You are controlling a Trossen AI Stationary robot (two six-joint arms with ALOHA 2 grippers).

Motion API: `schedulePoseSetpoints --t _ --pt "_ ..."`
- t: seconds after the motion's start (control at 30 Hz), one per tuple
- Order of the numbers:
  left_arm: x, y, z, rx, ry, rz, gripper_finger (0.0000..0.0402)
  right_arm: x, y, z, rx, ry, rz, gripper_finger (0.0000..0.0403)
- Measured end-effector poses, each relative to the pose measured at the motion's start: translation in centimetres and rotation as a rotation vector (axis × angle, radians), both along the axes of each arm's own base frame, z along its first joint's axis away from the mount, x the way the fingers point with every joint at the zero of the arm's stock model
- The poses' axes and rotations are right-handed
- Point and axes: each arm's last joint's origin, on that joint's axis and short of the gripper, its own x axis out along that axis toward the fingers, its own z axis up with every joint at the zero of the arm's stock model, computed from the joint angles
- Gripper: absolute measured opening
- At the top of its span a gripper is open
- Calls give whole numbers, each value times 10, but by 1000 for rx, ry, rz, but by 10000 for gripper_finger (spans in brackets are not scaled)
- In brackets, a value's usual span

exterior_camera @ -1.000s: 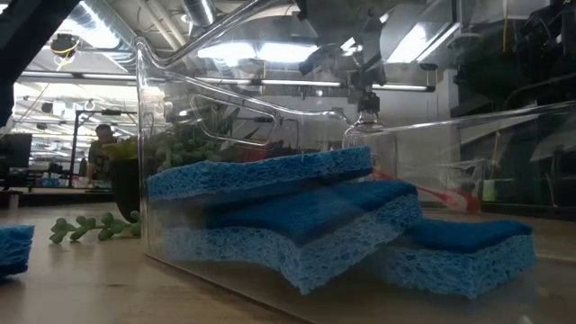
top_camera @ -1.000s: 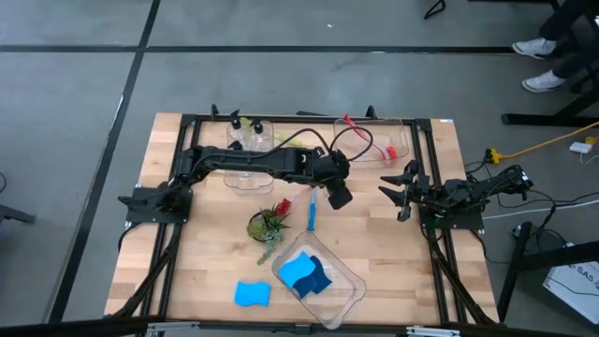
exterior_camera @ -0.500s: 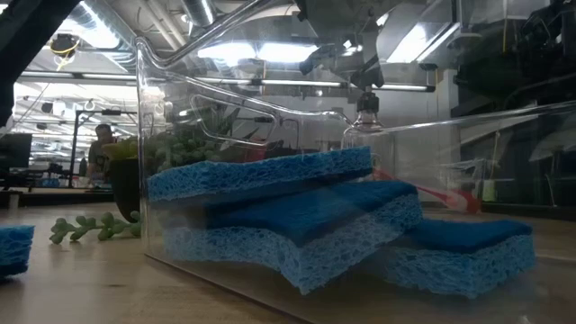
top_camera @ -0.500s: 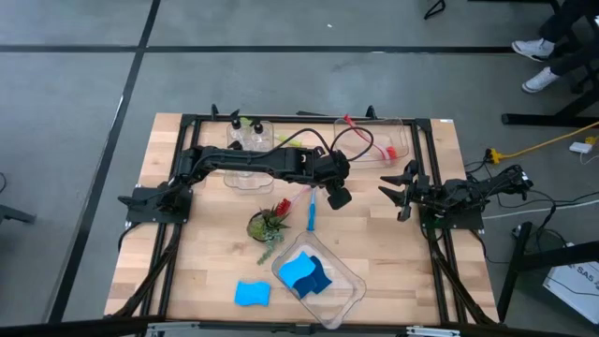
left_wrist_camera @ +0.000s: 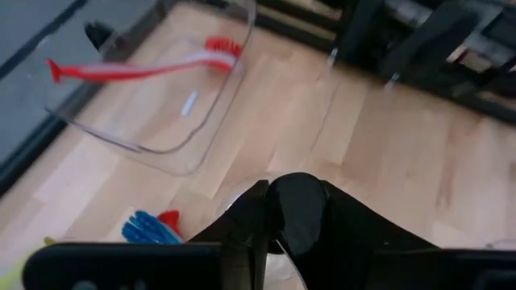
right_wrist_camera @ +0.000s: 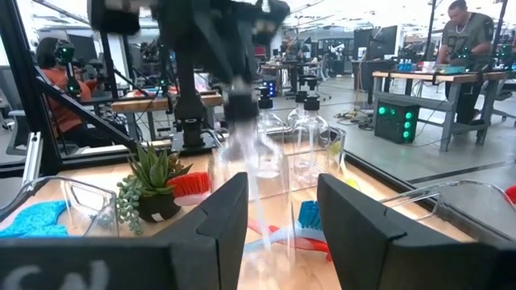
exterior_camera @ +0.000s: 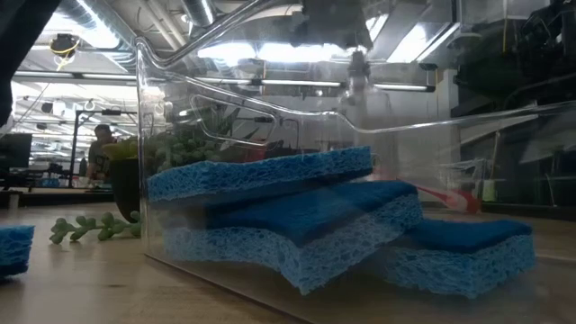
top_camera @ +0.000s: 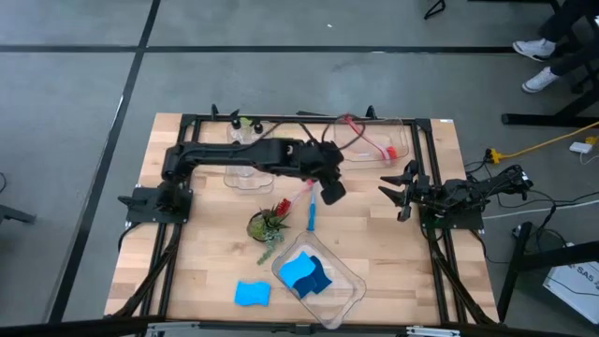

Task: Pick & Place Kitchen Sink Supplies
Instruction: Put the transparent soap dispenser into the top left transparent bin

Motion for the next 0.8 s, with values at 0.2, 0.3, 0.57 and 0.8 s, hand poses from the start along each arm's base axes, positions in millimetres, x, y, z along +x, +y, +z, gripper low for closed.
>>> schedulePoseSetpoints --t 0.2,0.3,0.57,0.8 --pt "-31 4 39 10 -62 22 80 0 0 0 -1 1 0 149" --pt "-48 5 54 30 -57 47 80 0 0 0 -1 1 1 149" --pt "-96 5 89 55 -64 109 80 0 0 0 -1 1 1 149" --pt "-132 4 107 64 -41 119 80 0 0 0 -3 2 0 149"
